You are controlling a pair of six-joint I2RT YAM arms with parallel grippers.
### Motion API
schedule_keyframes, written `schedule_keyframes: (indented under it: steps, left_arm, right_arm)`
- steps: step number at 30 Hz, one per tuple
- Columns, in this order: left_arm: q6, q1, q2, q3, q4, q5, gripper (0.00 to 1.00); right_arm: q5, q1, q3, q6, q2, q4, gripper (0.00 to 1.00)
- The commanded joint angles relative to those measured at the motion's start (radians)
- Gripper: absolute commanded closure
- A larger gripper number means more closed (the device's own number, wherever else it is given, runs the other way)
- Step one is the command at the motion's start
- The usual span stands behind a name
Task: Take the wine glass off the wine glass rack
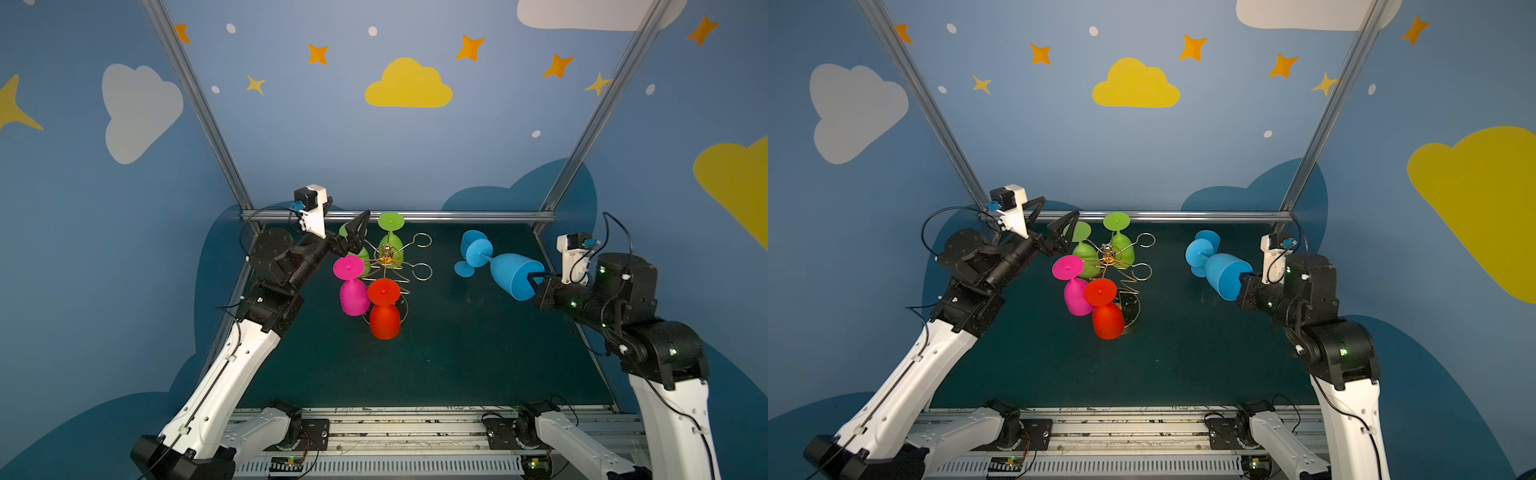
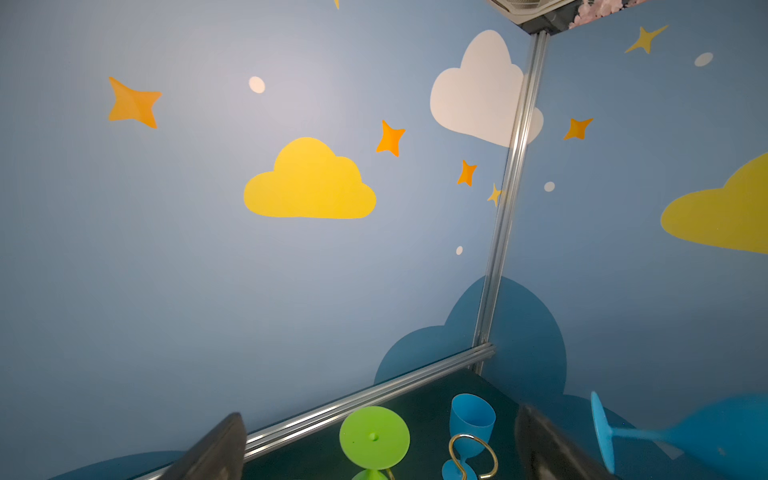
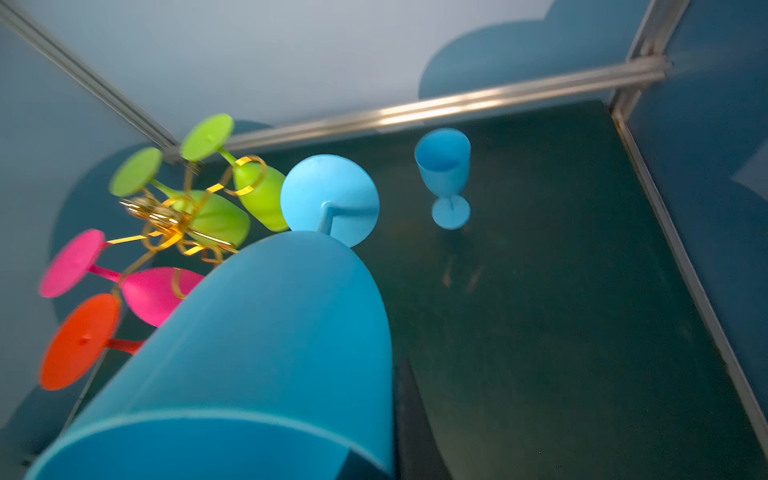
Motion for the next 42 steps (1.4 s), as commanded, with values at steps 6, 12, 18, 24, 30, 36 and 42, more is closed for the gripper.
schedule_keyframes:
  steps: [6,12,18,24,30,36,42]
  left_arm:
    - [-0.044,0.075,-0.123,-0.09,-0.074,-0.028,0.01]
    - [-0.02,0.1,-0.189,-0.097,-0.157,-0.035,0.01]
    - [-0.006,0.115,-0.265,-0.107,-0.242,-0.071,0.01]
    - [-0.025,0.12,-0.347,-0.138,-0.294,-0.107,0.01]
    - [-0.046,0.121,-0.395,-0.148,-0.36,-0.126,0.01]
    - [-0.051,0.122,-0.404,-0.115,-0.392,-0.149,0.01]
    - [-0.095,0.122,-0.395,-0.05,-0.429,-0.145,0.01]
  right_arm:
    - [0.201,-0.031,-0.007,-0.095,0.214,-0.156,1.0]
    - [0.189,-0.12,-0.02,-0.142,0.382,-0.063,1.0]
    - [0.179,-0.197,-0.018,-0.162,0.513,0.042,1.0]
    - [0.171,-0.241,0.014,-0.168,0.635,0.116,1.0]
    - [0.157,-0.278,0.116,-0.166,0.777,0.151,1.0]
    - [0.143,-0.299,0.354,-0.164,0.972,0.022,1.0]
    - [0.125,-0.298,0.681,-0.092,1.224,-0.219,1.0]
